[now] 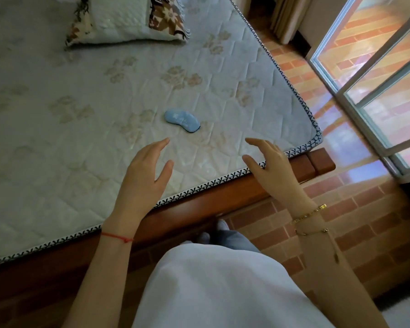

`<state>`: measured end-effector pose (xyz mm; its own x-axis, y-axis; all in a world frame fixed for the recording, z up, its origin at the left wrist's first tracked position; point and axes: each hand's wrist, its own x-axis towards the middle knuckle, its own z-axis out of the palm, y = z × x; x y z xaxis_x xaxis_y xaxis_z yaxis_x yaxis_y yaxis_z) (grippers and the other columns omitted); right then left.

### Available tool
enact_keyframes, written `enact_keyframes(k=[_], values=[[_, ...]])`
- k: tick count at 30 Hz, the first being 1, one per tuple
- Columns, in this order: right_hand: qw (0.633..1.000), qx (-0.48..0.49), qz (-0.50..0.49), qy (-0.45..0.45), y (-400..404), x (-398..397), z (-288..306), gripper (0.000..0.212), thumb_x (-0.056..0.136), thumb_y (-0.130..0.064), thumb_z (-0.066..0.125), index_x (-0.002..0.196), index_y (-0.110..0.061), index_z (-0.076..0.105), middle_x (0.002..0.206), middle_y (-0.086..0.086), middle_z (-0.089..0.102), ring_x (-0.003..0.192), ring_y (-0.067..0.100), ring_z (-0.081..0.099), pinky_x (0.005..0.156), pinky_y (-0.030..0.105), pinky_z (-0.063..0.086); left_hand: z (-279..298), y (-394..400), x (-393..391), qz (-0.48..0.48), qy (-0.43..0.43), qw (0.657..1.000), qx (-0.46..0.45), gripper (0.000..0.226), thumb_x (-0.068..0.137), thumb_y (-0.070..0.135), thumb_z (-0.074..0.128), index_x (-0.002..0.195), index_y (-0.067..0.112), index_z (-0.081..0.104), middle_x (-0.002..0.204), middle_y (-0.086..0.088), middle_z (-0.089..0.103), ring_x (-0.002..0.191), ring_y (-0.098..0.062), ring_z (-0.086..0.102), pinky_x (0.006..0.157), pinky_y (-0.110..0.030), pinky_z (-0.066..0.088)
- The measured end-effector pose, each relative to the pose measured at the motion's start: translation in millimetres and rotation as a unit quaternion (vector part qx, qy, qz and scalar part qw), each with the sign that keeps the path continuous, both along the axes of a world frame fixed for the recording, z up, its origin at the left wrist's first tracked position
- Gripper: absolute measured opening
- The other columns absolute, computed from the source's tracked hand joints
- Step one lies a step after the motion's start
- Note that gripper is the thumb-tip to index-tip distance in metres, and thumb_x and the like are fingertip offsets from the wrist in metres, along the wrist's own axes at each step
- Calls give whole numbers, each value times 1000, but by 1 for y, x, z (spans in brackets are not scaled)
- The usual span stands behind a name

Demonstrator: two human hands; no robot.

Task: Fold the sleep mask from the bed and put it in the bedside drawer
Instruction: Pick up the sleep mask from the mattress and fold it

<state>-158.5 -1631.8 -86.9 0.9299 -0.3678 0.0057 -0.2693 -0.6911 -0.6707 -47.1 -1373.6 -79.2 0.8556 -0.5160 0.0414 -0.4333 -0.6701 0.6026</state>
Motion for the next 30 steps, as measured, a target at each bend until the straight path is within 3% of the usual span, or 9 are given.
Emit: enact_keyframes(k=[8, 14, 19, 25, 30], values=[[996, -2, 86, 20, -43, 26, -9, 42, 95, -32, 52, 134, -18, 48, 133, 1, 54, 125, 18, 44, 92, 16, 28, -9, -32, -15, 71, -4, 997, -5, 47, 98, 34, 46, 144, 25, 40, 146, 4, 46, 135, -7, 38, 109, -17, 23], [993, -3, 111, 34, -62, 68, -26, 42, 95, -32, 51, 134, -15, 48, 134, 4, 54, 128, 21, 44, 101, 22, 28, -22, -39, 5, 107, 2, 994, 12, 48, 98, 34, 46, 144, 24, 39, 146, 3, 45, 136, -9, 37, 109, -19, 24], [993, -5, 109, 56, -71, 122, -49, 42, 94, -29, 53, 132, -10, 50, 133, 8, 55, 126, 25, 46, 99, 21, 25, -45, -47, 48, 124, 12, 992, 26, 48, 98, 33, 45, 145, 21, 38, 147, 1, 45, 137, -12, 36, 110, -21, 23], [992, 16, 95, 81, -83, 197, -98, 42, 94, -31, 52, 131, -12, 50, 131, 8, 56, 122, 26, 50, 103, 35, 39, -96, -69, 124, 139, 37, 989, 32, 47, 98, 31, 45, 143, 18, 40, 147, -3, 46, 137, -17, 37, 114, -30, 29], [991, 37, 84, 100, -87, 258, -157, 40, 93, -31, 53, 129, -14, 51, 128, 7, 58, 116, 24, 55, 99, 36, 44, -160, -92, 192, 123, 69, 989, 51, 47, 97, 26, 47, 142, 14, 42, 144, -7, 48, 134, -23, 42, 112, -41, 36]])
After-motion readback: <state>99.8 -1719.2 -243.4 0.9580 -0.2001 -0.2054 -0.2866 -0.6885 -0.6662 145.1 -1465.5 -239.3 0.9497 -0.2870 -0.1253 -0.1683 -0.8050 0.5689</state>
